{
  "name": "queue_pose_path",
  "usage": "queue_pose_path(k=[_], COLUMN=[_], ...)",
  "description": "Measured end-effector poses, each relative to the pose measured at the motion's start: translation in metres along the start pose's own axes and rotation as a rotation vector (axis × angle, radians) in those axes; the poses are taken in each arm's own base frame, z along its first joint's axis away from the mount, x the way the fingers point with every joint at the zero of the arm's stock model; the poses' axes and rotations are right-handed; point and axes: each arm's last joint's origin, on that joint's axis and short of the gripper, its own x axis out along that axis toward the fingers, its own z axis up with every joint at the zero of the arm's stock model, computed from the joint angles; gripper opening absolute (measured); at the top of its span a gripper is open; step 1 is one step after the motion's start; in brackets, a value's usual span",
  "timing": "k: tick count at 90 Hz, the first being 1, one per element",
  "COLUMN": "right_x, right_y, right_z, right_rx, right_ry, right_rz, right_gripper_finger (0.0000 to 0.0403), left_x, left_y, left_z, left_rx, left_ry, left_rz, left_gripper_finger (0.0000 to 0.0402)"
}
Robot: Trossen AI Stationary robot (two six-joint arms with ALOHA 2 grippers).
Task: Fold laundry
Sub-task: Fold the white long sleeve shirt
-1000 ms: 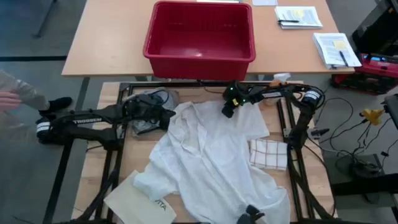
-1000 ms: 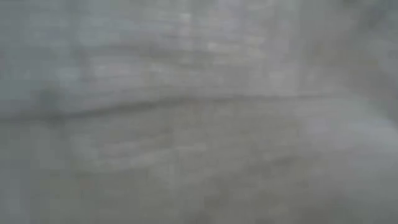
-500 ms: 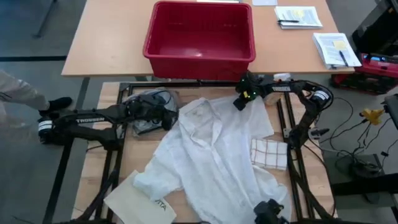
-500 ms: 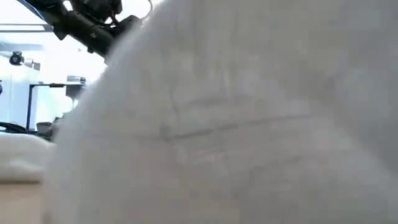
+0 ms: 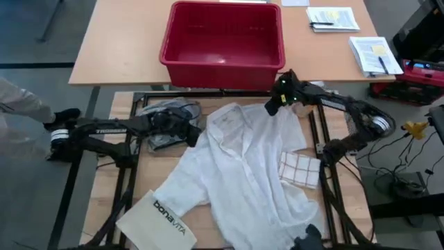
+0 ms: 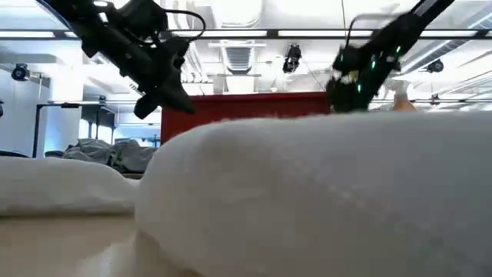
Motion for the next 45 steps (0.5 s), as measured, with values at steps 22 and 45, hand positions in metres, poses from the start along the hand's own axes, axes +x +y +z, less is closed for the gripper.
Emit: queue_pose_path(k=[22, 45], right_x=[-0.01, 0.012], right_y=[0.041, 0.106], right_z=[0.002, -0.013], right_rx=[-0.095, -0.328], right_ry=[-0.027, 0.041], right_rz=[0.311, 0.439], right_gripper_finger=[0.0, 0.0], left_x=[0.033, 0.073], left_y=[0.006, 0.02], left_z=[-0.019, -0.041], left_rx=[0.057, 0.037], left_ry=[0.18, 0.292], left_rz=[0.013, 0.111], left_gripper_finger=[0.0, 0.0])
